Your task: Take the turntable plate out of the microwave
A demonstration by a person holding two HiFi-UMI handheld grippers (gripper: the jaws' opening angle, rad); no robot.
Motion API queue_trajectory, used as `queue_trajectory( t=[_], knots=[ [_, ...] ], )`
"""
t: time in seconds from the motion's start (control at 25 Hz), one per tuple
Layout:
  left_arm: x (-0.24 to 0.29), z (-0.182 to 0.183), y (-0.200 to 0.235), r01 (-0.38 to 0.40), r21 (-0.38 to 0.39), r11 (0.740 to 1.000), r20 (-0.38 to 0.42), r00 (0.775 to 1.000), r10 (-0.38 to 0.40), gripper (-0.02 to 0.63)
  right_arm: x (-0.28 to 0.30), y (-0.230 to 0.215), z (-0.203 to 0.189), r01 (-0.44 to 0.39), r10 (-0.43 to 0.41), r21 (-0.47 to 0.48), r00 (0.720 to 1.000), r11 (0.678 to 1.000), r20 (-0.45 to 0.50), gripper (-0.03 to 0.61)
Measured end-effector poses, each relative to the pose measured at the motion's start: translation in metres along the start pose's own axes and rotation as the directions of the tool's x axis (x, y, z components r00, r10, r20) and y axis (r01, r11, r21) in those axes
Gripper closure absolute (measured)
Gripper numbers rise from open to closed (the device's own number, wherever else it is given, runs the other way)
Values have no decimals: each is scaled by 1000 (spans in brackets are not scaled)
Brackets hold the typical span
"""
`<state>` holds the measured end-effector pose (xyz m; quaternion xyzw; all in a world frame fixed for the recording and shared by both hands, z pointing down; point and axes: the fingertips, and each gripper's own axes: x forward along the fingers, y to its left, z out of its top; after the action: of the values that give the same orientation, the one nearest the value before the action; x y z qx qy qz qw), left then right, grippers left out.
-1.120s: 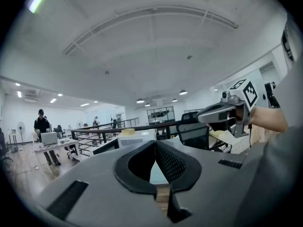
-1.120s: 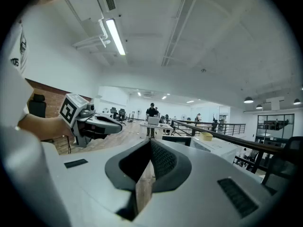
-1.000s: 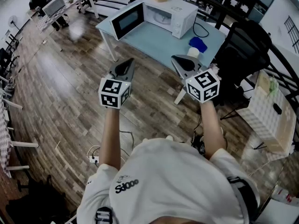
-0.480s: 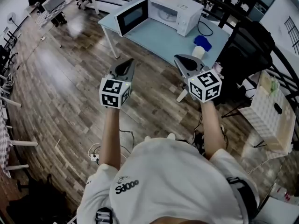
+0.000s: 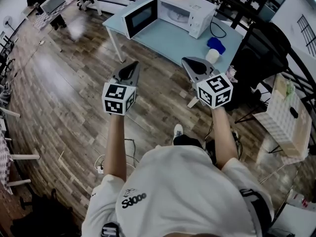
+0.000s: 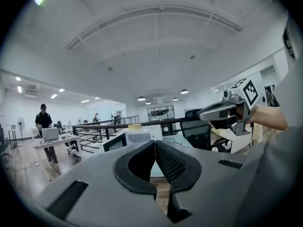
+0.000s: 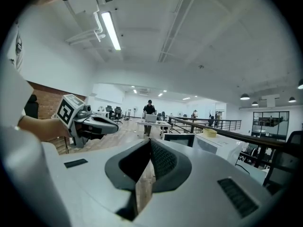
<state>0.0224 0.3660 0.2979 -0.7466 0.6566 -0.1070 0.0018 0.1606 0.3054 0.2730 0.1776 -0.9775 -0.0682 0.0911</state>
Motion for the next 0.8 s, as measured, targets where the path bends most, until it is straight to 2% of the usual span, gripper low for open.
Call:
queue_trajectory(
  t=[0.16,0.36,0.52,0.8],
  knots=[
    [17,-7,13,4,-8,1000,-14,1000,-4,595,23,-3,-5,-39,38,-32,999,999,-24,572],
    [52,-11,33,12,-5,1000,-25,1000,-12,595,62,-28,-16,-62,61,-16,998,998,-34,572],
    [103,-10,56,3,1,1000,-41,999,-3,595,102,-75,-24,-72,72,-10,997,997,-22,572],
    [214,5,93,-23,-21,1000,-48,999,22,595,170,-183,-30,-93,93,7,996,996,0,572]
  ],
)
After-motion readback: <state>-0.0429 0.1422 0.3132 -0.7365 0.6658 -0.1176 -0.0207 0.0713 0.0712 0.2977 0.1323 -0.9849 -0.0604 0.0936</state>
